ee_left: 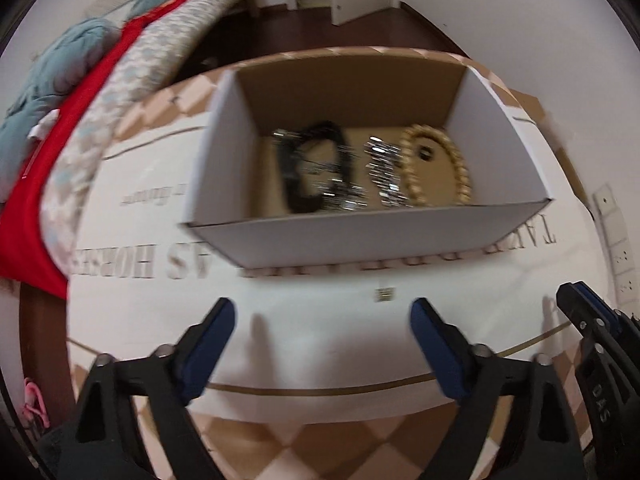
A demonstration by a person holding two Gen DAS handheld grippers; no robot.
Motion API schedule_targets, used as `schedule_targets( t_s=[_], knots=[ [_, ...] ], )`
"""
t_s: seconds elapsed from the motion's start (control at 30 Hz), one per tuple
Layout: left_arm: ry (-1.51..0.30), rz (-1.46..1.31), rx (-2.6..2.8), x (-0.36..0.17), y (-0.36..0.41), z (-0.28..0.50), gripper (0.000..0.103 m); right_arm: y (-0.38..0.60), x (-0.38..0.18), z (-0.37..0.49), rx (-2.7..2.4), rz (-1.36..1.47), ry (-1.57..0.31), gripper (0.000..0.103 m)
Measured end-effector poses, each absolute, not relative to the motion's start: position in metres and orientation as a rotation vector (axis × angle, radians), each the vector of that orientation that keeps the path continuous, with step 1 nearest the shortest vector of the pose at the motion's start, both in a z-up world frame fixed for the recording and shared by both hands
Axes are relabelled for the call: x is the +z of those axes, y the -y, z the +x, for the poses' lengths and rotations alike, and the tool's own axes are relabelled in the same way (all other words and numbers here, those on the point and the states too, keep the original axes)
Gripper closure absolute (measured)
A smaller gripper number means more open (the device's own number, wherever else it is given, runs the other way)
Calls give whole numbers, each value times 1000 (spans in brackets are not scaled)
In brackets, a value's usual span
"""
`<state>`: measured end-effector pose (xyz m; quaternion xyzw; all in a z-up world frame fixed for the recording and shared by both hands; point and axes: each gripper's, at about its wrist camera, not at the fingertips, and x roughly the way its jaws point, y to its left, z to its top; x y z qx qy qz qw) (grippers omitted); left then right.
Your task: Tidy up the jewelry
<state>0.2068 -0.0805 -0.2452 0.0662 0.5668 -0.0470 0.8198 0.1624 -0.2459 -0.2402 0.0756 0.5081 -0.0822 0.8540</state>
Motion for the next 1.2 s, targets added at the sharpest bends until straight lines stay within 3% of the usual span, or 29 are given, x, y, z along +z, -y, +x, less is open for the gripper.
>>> schedule_targets(
  t_s=[0.1,0.17,0.23,0.3,0.37,0.47,0.53,0.83,1.2],
  knots=[
    [-1212,138,-115,-252,89,210,31,253,-238,158,-187,163,-1065,90],
    [-1215,142,-116,-255,93,212,32,258,-238,157,-193,165,-1065,90],
    [-1213,145,-116,-257,96,214,48,259,-241,158,-194,162,-1069,90],
    [-1222,142,-123,-258,99,215,59,259,-243,158,-194,160,-1073,90],
    [-1221,144,-127,-259,100,216,63,258,-245,158,-194,160,-1074,89],
    [-1215,150,-137,-259,99,219,89,257,-244,159,-194,159,-1069,89],
    [-1214,152,-147,-258,100,219,97,256,-241,160,-192,160,-1062,89],
    [-1173,137,-171,-231,93,198,97,253,-216,159,-171,173,-1012,89],
    [-1052,37,-199,-138,58,192,97,237,-158,154,-93,213,-926,89]
  ],
)
